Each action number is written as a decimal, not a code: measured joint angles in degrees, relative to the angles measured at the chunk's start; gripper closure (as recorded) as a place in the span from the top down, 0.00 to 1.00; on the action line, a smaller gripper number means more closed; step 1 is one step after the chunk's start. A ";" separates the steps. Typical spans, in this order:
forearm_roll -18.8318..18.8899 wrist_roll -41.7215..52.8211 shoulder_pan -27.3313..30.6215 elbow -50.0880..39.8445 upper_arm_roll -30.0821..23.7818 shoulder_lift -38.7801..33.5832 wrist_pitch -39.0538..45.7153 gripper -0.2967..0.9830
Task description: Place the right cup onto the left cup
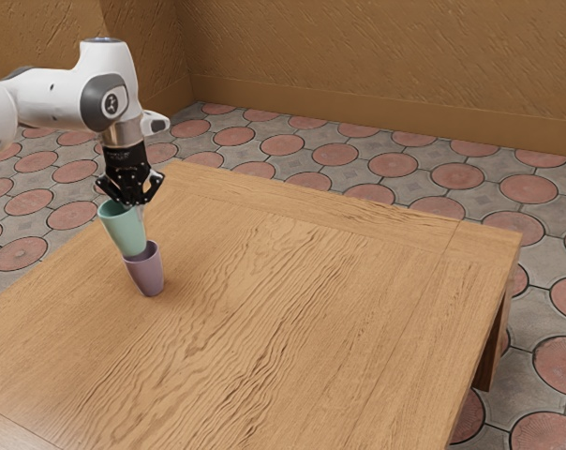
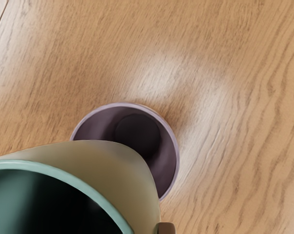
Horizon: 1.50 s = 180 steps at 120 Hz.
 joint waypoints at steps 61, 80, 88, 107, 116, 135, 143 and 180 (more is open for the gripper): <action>-0.02 0.10 -0.44 0.51 -0.06 2.05 0.74 0.15; -0.05 0.10 -0.63 0.53 -0.06 2.60 1.05 0.15; -0.06 0.09 -0.72 0.58 -0.12 2.98 1.13 0.15; -0.22 0.12 -0.70 0.53 -0.06 3.38 1.53 0.27; -0.33 0.20 -0.68 0.52 -0.07 3.55 1.84 0.40; -0.43 0.32 -0.96 0.51 -0.14 3.26 2.40 0.59; -0.45 0.35 -1.30 0.37 -0.17 2.11 2.47 0.64; -0.40 0.69 -5.18 -0.36 -0.86 -7.40 -1.90 0.74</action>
